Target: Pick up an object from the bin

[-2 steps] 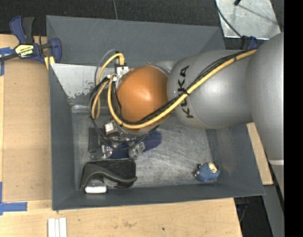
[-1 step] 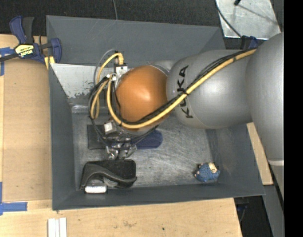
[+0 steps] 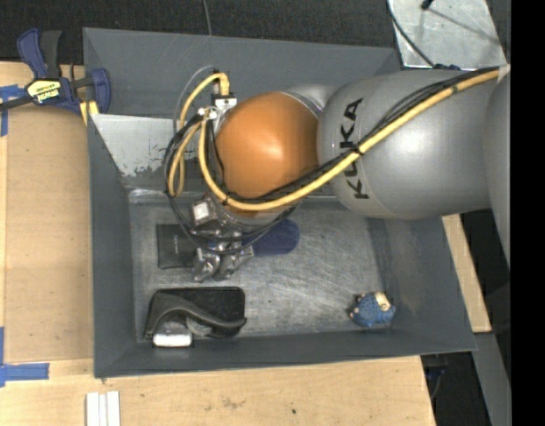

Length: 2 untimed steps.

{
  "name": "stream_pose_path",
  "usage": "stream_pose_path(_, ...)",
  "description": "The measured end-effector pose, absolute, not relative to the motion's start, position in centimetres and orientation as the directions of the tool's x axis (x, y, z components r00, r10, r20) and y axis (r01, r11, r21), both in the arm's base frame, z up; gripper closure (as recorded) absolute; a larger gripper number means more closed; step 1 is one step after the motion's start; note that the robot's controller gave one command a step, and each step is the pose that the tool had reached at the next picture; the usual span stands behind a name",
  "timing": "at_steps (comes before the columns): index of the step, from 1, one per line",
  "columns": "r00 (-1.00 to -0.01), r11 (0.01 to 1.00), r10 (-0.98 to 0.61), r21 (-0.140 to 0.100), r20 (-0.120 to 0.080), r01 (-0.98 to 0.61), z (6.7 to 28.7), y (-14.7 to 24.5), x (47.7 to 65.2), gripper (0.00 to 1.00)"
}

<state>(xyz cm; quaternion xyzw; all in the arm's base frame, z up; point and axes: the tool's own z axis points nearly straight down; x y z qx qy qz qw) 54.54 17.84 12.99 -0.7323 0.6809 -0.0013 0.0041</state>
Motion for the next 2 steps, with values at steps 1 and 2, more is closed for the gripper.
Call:
stream_pose_path(1, 0.070, -0.070, -0.998, -0.005, -0.003, -0.998, 15.0, 17.9, 54.6, 1.00)
stream_pose_path(2, 0.067, -0.067, -0.998, -0.005, -0.003, -0.998, 16.4, 17.9, 54.7, 1.00)
